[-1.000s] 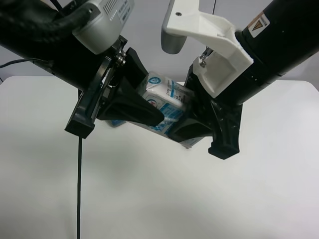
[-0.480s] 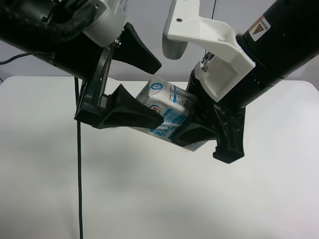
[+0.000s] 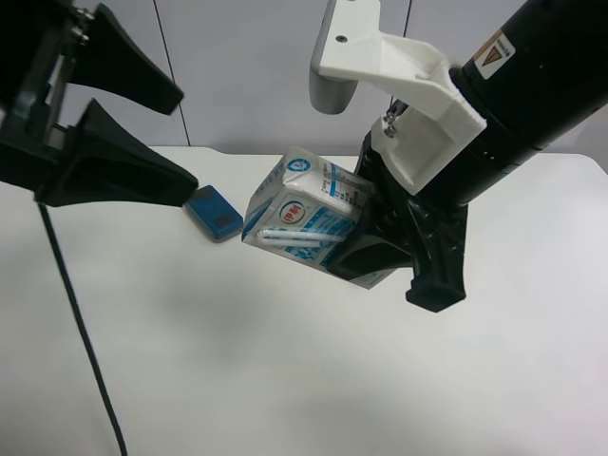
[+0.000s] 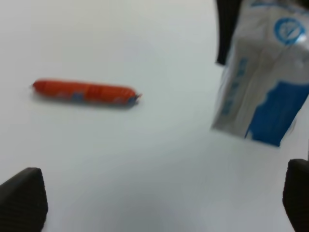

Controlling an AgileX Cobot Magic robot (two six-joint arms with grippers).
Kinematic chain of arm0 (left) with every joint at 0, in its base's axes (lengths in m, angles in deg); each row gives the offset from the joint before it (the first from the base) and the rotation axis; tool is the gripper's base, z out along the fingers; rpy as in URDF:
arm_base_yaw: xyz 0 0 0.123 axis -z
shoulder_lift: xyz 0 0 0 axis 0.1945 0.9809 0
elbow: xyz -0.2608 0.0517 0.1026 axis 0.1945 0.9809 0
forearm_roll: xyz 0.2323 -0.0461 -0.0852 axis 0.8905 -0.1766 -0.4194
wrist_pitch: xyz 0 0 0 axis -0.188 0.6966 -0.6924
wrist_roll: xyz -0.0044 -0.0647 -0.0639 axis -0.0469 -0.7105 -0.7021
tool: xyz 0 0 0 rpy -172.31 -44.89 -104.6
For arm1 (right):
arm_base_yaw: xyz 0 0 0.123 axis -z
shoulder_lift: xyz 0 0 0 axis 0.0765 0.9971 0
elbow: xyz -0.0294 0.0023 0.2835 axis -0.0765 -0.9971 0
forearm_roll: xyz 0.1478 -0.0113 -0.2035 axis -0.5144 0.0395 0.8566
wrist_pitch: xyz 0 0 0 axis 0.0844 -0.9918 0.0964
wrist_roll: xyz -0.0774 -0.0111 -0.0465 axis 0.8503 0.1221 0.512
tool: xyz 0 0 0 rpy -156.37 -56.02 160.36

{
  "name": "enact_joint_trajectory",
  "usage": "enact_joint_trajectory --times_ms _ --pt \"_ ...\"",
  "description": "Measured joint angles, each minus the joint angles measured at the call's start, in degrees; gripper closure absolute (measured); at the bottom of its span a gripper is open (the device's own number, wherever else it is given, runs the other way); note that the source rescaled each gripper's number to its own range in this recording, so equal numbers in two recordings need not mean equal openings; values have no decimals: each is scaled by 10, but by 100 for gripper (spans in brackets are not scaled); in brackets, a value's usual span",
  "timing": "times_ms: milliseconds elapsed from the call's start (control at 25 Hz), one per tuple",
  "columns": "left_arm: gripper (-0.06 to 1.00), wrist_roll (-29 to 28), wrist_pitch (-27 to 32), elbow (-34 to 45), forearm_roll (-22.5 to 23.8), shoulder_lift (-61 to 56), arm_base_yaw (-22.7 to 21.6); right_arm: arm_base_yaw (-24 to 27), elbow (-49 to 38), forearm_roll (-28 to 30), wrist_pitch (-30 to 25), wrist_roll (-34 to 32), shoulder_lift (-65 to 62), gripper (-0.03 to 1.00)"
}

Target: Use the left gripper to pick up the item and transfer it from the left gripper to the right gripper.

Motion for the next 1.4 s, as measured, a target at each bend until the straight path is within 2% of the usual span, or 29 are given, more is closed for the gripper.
enact_joint_trajectory --times_ms 160,280,400,480,640,800,920,1160,1280,1400 --pt "-5 -119 35 0 66 -51 -18 0 0 0 0 0 0 96" --pt "-5 -188 90 2 134 -84 -22 0 0 0 0 0 0 96" --pt "-5 -252 139 34 184 -119 -22 0 0 0 0 0 0 96" --pt "-5 -289 155 79 203 -151 -22 0 0 0 0 0 0 96" --pt "-5 -335 164 175 212 -240 -22 0 0 0 0 0 0 96" --pt "-5 -381 165 232 225 -353 -22 0 0 0 1 0 0 96" --pt "-5 -431 165 243 254 -439 -22 0 0 0 4 0 1 96" --pt "-5 -564 155 252 351 -589 -22 0 0 -1 17 0 6 96" --pt "-5 -605 154 268 378 -641 -22 0 0 -1 27 0 6 96" --pt "-5 -617 151 291 380 -654 -22 0 0 -2 37 -2 6 96"
